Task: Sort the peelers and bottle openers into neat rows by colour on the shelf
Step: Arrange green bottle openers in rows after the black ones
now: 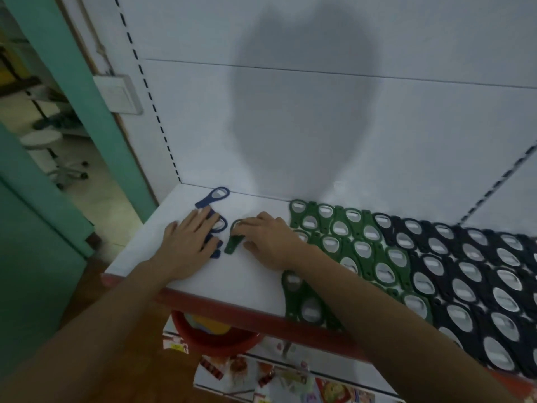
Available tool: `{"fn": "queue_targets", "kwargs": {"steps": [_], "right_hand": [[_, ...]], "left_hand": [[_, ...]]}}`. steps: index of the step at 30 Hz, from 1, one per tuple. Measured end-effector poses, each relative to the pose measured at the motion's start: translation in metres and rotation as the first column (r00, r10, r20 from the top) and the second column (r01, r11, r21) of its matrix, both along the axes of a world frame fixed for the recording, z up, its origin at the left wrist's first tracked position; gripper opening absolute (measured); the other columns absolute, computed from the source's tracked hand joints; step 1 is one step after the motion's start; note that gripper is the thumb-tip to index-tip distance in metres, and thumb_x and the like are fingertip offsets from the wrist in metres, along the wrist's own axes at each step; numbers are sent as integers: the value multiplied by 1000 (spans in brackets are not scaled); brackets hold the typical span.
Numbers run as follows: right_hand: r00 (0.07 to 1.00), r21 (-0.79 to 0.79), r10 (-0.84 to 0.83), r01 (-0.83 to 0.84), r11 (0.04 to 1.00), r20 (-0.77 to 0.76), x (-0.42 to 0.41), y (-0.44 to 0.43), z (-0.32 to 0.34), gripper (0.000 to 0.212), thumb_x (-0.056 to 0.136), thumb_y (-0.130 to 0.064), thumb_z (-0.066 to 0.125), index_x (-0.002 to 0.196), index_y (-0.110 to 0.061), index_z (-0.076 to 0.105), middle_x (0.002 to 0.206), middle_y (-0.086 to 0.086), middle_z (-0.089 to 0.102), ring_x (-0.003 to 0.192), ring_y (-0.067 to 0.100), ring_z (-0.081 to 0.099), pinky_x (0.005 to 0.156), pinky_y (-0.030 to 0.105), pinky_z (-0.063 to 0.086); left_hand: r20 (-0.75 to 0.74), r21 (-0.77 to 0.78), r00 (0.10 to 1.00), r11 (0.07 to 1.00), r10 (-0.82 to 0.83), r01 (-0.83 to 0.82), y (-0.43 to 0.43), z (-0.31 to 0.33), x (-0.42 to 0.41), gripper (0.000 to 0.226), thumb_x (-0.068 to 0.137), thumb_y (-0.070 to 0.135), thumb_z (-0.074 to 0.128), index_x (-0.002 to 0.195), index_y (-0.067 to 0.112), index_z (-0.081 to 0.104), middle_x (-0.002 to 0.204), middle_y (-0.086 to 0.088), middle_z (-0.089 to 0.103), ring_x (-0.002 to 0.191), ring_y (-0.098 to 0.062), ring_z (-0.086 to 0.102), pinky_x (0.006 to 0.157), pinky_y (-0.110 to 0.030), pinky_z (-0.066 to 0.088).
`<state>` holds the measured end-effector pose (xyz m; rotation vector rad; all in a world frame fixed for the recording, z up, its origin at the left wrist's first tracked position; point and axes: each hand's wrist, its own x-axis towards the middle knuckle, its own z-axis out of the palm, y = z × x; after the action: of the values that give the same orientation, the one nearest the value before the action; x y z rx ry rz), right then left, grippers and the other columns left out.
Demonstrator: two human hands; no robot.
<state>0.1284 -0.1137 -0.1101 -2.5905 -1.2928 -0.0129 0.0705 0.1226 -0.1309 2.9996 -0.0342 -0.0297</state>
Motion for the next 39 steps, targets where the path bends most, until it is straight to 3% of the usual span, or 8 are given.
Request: {"fn": "queue_targets", "kwargs": {"steps": [8, 14, 19, 22, 30, 33, 36, 39], "right_hand": [[995, -88, -69, 75, 993, 68, 50, -38, 13, 27, 99, -18, 59, 126, -19, 62, 115, 5, 66, 105, 26, 58, 87, 44, 51], [997, -216, 10, 8, 976, 81, 67, -29, 22, 29, 102, -26, 57, 131, -28, 55, 119, 6, 49, 98, 20, 43, 79, 38, 44], [996, -282, 53, -29, 959, 77, 72, -22, 29, 13, 99, -26, 61, 112, -23, 57, 117, 3, 51, 103, 22, 47, 75, 36, 39], [999, -250, 28, -17, 968, 40, 72, -22, 30, 27, 100, -29, 59, 126, -26, 54, 126, 2, 53, 109, 24, 49, 81, 39, 44], [995, -274, -97, 89, 958, -15, 70, -17, 41, 23, 95, -34, 67, 109, -22, 53, 107, 0, 58, 96, 20, 48, 74, 36, 41], [965, -153, -226, 205, 967, -134, 71, -20, 54, 12, 95, -25, 66, 100, -19, 57, 91, 1, 62, 75, 17, 55, 60, 30, 43], [907, 92, -375, 397, 913, -191, 73, -28, 57, 9, 90, -15, 71, 92, -13, 63, 85, 4, 65, 77, 24, 62, 71, 35, 54], [831, 134, -499, 539, 832, -246, 67, -30, 51, 12, 89, -14, 76, 92, -6, 68, 88, -1, 61, 78, 17, 59, 71, 20, 43]], "left_hand": [[247, -66, 969, 997, -32, 49, -11, -2, 28, 49, 90, 59, 30, 117, 25, 53, 141, -2, 36, 136, -28, 35, 104, -50, 28], [129, -95, 991, 995, 33, -20, -11, -1, 59, 81, 88, 72, 21, 153, 25, 29, 161, -6, 23, 148, -29, 25, 115, -54, 25], [201, -81, 979, 997, 29, -13, -14, -1, 72, 53, 97, 62, 41, 132, 23, 51, 138, -4, 45, 131, -30, 42, 105, -52, 34], [271, -84, 962, 995, -20, 45, -17, -4, 74, 34, 99, 49, 51, 119, 22, 55, 125, -3, 51, 119, -28, 48, 98, -49, 39], [303, 74, 937, 985, -173, 158, -14, -6, 77, 63, 94, 67, 22, 120, 24, 61, 102, 0, 62, 97, -25, 54, 80, -40, 40], [339, 139, 915, 974, -217, 179, -13, -4, 81, 57, 96, 67, 25, 109, 24, 61, 90, 2, 63, 85, -24, 56, 72, -37, 39], [397, 197, 880, 961, -259, 194, -13, -1, 83, 49, 98, 63, 28, 86, 24, 54, 72, 6, 58, 66, -22, 54, 68, -37, 32], [425, 166, 851, 950, -309, 263, -13, -1, 86, 46, 98, 59, 31, 77, 22, 48, 66, 7, 54, 57, -22, 51, 66, -36, 34]]}}
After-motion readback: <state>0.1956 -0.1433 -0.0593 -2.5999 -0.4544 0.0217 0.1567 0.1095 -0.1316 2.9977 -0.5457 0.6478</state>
